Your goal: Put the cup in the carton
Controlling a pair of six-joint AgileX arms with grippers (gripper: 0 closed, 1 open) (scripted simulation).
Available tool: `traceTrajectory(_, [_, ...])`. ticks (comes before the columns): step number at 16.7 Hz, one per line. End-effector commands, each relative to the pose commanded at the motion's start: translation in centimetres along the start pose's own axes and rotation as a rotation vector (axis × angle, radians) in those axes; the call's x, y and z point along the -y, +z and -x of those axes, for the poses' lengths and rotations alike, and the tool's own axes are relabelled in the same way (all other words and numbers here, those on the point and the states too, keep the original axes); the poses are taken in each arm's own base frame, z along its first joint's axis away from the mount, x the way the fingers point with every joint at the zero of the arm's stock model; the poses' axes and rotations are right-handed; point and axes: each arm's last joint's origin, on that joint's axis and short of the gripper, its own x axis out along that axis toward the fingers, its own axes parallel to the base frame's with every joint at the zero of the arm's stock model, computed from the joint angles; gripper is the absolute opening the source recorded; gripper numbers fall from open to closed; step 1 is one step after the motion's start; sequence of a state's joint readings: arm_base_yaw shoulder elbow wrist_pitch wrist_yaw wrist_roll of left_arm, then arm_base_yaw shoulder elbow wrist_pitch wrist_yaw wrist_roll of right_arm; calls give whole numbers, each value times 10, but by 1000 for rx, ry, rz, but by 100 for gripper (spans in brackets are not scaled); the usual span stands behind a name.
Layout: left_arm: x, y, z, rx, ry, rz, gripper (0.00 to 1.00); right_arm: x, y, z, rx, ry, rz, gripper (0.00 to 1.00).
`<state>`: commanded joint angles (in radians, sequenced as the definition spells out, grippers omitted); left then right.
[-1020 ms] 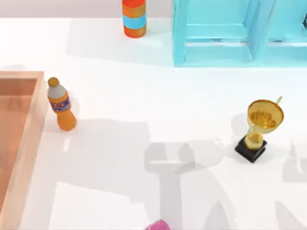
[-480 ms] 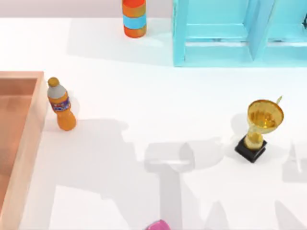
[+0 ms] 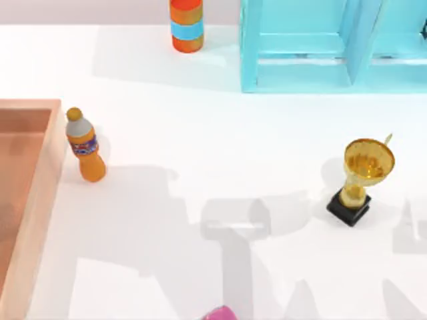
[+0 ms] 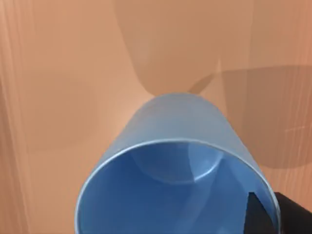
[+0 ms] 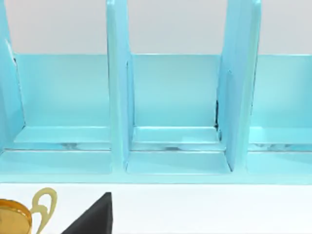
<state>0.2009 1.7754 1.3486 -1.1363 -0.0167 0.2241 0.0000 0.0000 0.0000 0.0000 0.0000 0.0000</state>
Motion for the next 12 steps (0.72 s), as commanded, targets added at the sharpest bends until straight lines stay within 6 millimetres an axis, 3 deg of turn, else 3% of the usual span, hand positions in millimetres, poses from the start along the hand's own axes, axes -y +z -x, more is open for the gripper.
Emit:
traceTrajectory(9, [0, 0, 0, 0, 0, 0, 98, 0, 0, 0, 0, 0, 0, 100])
traceTrajectory(12, [0, 0, 0, 0, 0, 0, 100, 0, 0, 0, 0, 0, 0, 100])
